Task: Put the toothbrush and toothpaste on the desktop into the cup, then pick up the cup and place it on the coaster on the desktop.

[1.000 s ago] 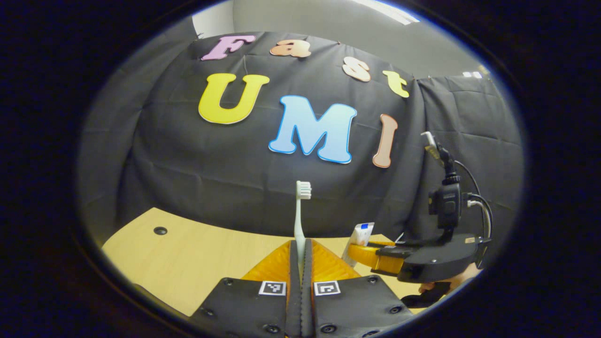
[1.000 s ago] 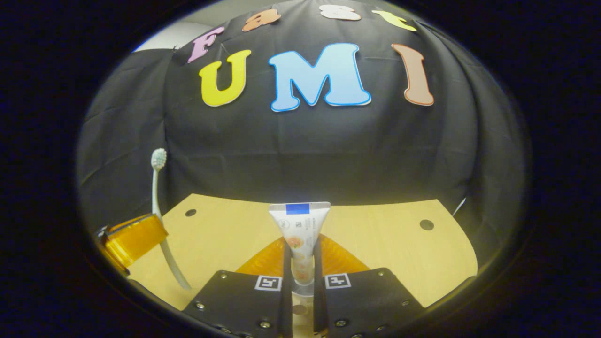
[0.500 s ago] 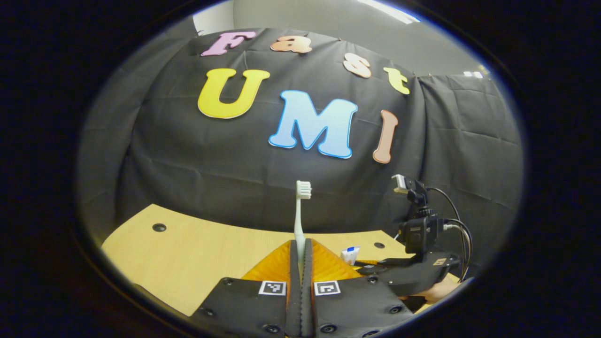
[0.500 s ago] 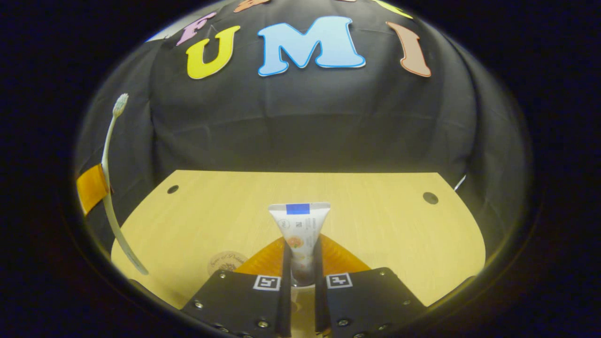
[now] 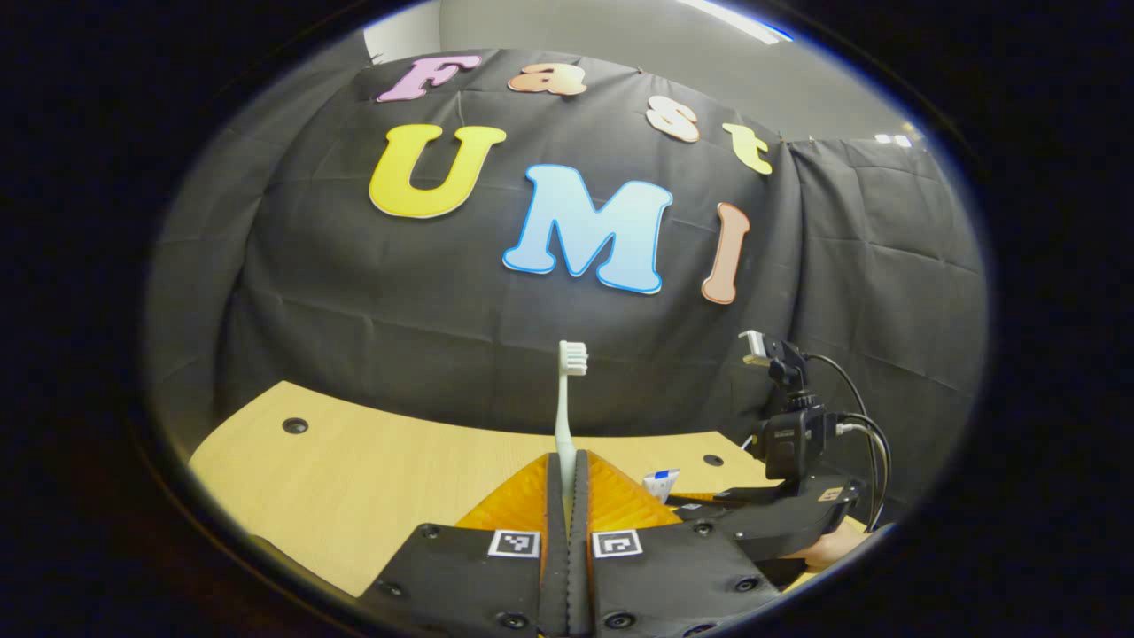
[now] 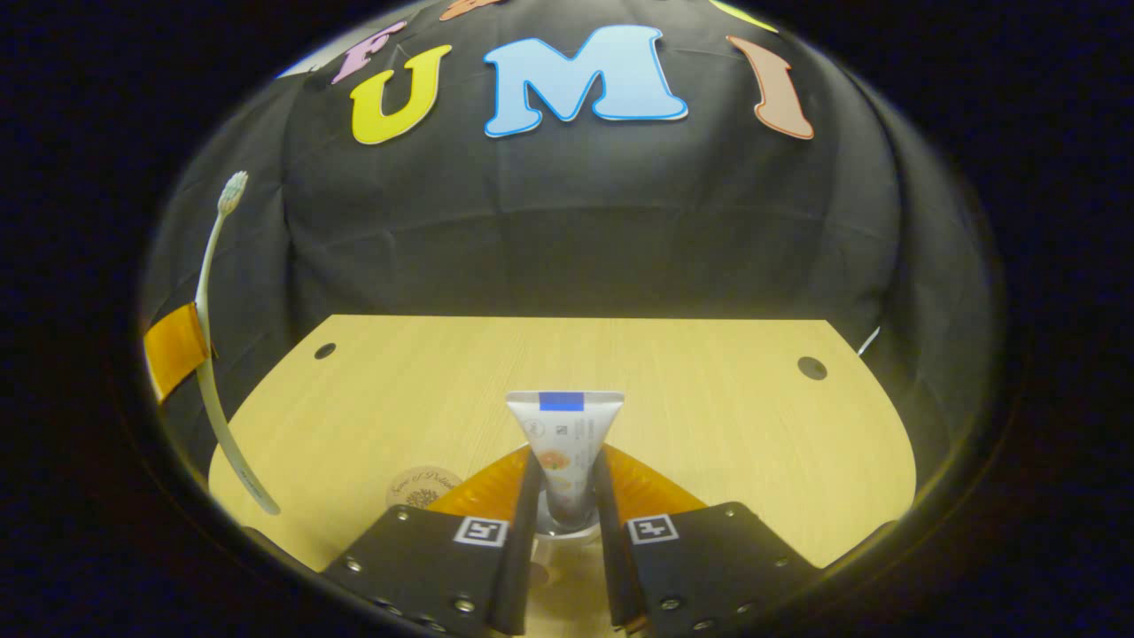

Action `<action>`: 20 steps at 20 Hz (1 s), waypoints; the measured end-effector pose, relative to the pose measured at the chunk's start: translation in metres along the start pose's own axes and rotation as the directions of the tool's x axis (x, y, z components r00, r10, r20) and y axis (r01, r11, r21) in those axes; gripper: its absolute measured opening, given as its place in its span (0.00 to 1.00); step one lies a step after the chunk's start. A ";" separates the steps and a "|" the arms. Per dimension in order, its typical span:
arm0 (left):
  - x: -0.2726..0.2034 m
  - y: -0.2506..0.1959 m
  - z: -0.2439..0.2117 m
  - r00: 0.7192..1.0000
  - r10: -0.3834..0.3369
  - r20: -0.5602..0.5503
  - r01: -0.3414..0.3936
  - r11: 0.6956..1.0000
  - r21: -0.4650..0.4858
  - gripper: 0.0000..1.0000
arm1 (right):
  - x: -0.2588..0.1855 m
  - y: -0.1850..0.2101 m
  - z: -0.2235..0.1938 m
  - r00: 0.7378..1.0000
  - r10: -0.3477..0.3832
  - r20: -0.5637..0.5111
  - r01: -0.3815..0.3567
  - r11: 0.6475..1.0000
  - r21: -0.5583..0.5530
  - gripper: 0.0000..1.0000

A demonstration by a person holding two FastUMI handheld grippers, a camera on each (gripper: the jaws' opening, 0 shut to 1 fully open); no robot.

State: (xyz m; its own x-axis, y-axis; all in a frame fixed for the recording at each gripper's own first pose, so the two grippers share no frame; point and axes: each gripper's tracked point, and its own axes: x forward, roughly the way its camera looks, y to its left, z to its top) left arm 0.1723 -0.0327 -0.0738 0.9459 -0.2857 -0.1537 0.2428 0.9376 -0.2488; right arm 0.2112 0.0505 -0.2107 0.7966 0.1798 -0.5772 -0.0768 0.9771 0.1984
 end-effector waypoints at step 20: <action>0.070 -0.027 -0.005 0.994 -0.075 0.083 0.082 0.994 -0.075 0.07 | -0.115 -0.039 0.063 0.973 -0.032 0.230 0.018 0.998 0.063 0.84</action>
State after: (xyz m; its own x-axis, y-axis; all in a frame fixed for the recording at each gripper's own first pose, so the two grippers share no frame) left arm 0.2304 -0.0789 -0.0829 0.9396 -0.3381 -0.0541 0.3025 0.8938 -0.3312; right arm 0.1606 -0.0154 -0.1019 0.9150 0.1176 -0.3860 -0.0248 0.9712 0.2371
